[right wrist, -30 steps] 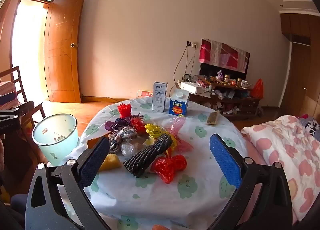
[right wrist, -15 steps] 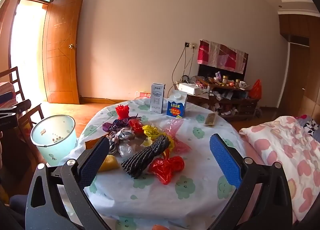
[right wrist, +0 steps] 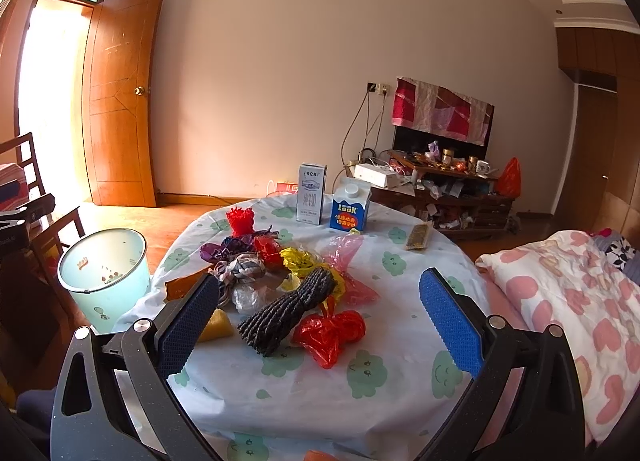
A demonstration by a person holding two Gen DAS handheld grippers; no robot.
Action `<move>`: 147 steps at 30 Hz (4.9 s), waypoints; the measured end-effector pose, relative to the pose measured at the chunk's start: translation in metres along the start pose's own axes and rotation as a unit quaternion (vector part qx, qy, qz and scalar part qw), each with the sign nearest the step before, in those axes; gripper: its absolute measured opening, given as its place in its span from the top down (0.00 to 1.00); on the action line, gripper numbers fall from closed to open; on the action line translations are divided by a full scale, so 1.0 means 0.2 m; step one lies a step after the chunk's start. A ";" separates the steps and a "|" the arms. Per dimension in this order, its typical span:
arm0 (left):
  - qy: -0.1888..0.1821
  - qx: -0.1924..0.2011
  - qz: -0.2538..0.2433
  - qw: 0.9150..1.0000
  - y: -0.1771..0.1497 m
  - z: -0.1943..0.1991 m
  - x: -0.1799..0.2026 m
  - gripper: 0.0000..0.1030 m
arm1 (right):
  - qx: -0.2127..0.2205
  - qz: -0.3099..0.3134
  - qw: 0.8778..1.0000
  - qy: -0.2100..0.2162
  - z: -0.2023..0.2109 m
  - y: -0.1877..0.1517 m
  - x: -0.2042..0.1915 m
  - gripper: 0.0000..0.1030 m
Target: Collect trash
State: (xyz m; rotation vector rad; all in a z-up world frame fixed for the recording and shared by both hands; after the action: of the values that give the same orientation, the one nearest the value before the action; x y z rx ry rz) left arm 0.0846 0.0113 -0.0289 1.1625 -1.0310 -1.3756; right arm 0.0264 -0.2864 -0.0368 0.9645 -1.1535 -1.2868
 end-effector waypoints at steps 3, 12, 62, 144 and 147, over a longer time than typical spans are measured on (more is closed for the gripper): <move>0.000 0.000 -0.001 1.000 0.00 0.00 0.00 0.06 | -0.001 0.000 1.000 0.000 0.00 0.00 0.00 0.05; 0.001 0.000 0.000 1.000 0.00 0.00 -0.01 0.06 | -0.001 -0.001 1.000 0.000 0.00 0.00 0.00 0.05; 0.003 -0.010 -0.006 1.000 -0.04 -0.04 -0.03 0.06 | -0.011 0.002 1.000 -0.021 -0.06 -0.06 0.08 0.05; -0.283 -0.112 -0.028 0.952 -0.52 -0.16 0.86 0.85 | -0.093 -0.052 0.994 0.014 -0.45 -0.52 0.35 0.97; -0.259 -0.091 -0.025 0.961 -0.43 -0.17 0.78 0.85 | -0.067 -0.042 0.997 0.025 -0.41 -0.41 0.29 0.97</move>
State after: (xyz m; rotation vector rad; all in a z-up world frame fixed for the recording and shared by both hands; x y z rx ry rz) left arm 0.1004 -0.1331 -0.1371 0.7078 -1.2064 -1.8288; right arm 0.0858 -0.3576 -0.1264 0.9486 -0.9839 -1.3819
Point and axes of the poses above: each gripper's, at about its wrist camera, not at the fingertips, and z roughly against the way its jaws point, x to its right, y to its top, the point moved 9 cm from there along -z, roughly the way its jaws point, and after that the axes turned 12 degrees about x, right-handed, at the moved point
